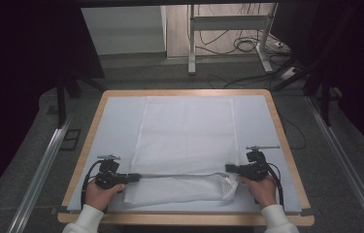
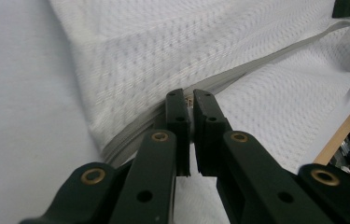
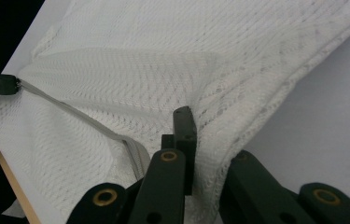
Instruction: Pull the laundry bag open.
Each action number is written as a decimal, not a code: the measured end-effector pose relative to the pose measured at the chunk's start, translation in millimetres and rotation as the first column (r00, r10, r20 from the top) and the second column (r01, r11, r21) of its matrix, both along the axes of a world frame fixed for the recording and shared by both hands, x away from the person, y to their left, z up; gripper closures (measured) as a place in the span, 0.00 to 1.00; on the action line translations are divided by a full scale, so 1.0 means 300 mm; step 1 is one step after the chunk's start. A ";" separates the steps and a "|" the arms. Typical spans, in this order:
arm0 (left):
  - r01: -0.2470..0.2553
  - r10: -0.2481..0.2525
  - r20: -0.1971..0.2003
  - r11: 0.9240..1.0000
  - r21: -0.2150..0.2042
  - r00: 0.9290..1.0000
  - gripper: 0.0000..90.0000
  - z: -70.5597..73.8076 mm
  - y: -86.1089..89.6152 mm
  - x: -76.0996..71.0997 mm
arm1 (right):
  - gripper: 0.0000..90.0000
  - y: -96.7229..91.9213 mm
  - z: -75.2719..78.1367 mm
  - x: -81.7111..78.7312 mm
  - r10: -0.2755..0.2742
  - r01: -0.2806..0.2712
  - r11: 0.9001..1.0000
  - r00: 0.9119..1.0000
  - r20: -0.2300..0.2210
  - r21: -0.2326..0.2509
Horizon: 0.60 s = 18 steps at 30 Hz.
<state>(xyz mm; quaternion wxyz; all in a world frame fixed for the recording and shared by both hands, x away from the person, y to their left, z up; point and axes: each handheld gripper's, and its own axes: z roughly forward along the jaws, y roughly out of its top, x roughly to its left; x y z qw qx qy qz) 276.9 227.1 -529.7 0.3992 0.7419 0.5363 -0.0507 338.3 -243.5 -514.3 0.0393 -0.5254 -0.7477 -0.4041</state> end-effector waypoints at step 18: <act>-0.077 0.076 0.009 0.996 0.043 0.997 0.96 -0.008 0.084 -0.026 | 0.98 -0.005 -0.005 0.003 0.000 0.000 1.000 1.000 -0.006 -0.004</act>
